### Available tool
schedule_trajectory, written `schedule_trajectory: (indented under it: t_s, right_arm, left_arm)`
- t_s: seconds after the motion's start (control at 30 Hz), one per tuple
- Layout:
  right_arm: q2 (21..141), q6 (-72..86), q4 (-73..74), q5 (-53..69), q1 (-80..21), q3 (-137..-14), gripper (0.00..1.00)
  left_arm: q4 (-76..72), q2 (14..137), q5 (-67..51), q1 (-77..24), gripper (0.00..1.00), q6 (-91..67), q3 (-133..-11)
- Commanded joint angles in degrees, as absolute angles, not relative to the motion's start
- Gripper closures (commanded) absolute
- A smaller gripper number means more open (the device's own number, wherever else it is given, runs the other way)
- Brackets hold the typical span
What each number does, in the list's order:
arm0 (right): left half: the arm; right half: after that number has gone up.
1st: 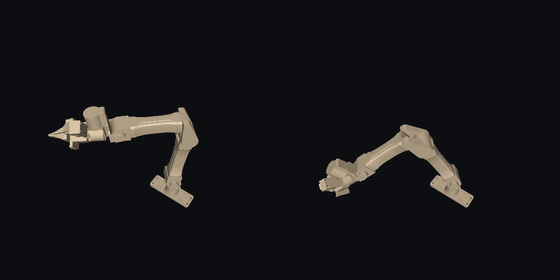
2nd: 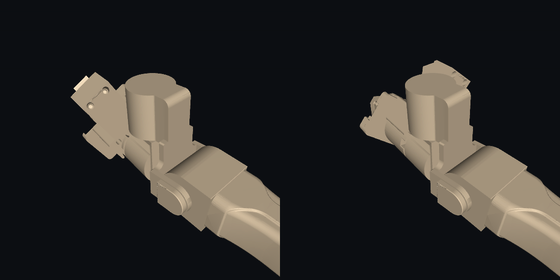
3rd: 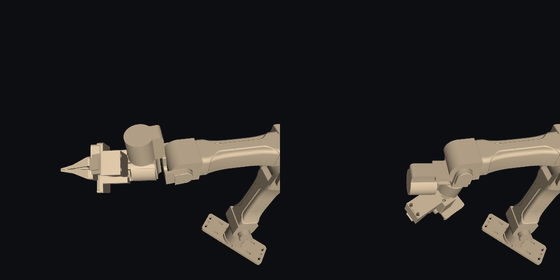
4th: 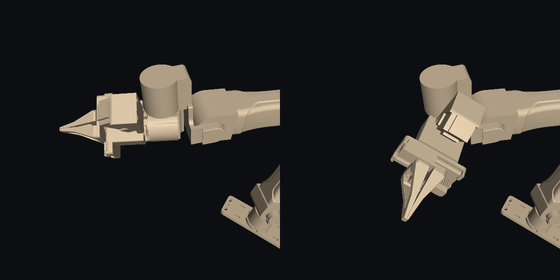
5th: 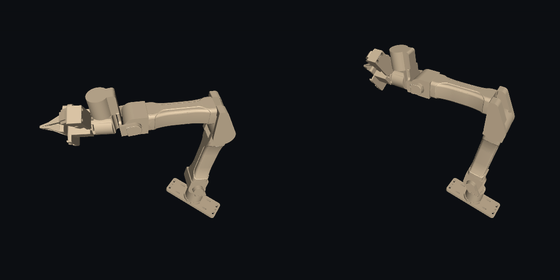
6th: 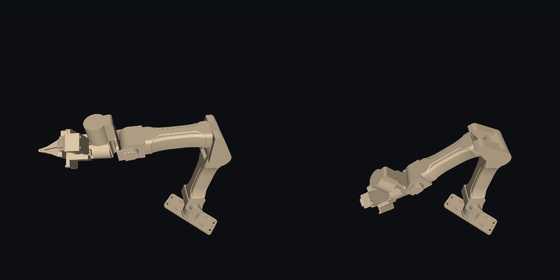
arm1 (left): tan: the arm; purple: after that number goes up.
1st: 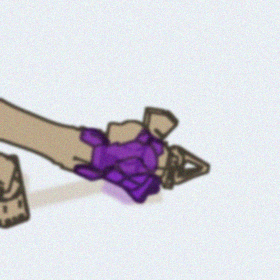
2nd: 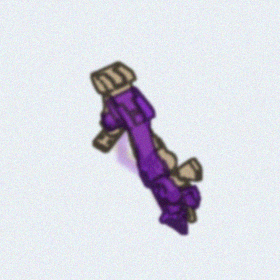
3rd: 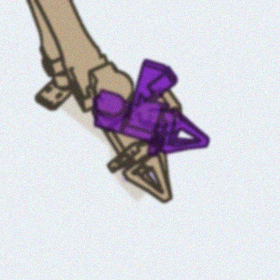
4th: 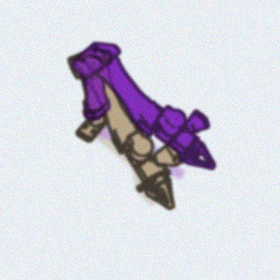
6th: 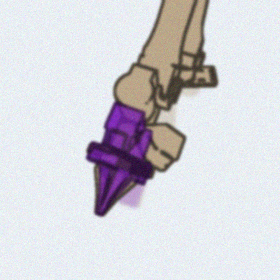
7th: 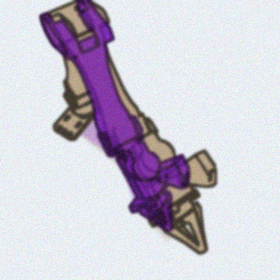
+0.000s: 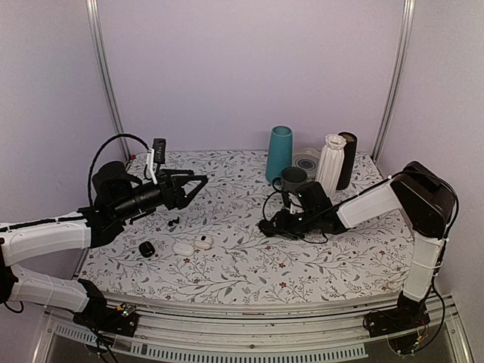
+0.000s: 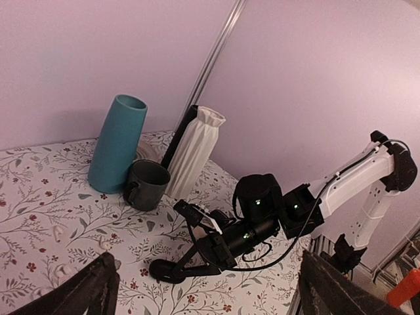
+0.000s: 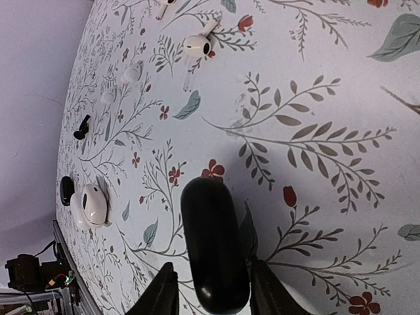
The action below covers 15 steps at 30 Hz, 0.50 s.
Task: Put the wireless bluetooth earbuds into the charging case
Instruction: Place the charging case with the earbuds at the center of the board.
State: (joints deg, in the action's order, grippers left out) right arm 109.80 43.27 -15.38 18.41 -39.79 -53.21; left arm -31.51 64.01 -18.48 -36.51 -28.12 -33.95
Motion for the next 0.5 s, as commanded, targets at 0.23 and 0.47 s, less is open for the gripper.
schedule_trajectory:
  t_s: [0.23, 0.47]
  right_arm:
    - [105.51, 41.95, -11.13, 14.9, -39.57, -52.98, 0.45]
    - [102.0, 40.25, -8.36, 11.94, -39.64, -52.18, 0.28]
  left_arm:
    - [-26.79, 63.63, -12.97, -34.82, 0.04, -30.77, -32.77]
    - [-23.27, 64.1, -8.89, -34.14, 0.04, -32.98, -32.36]
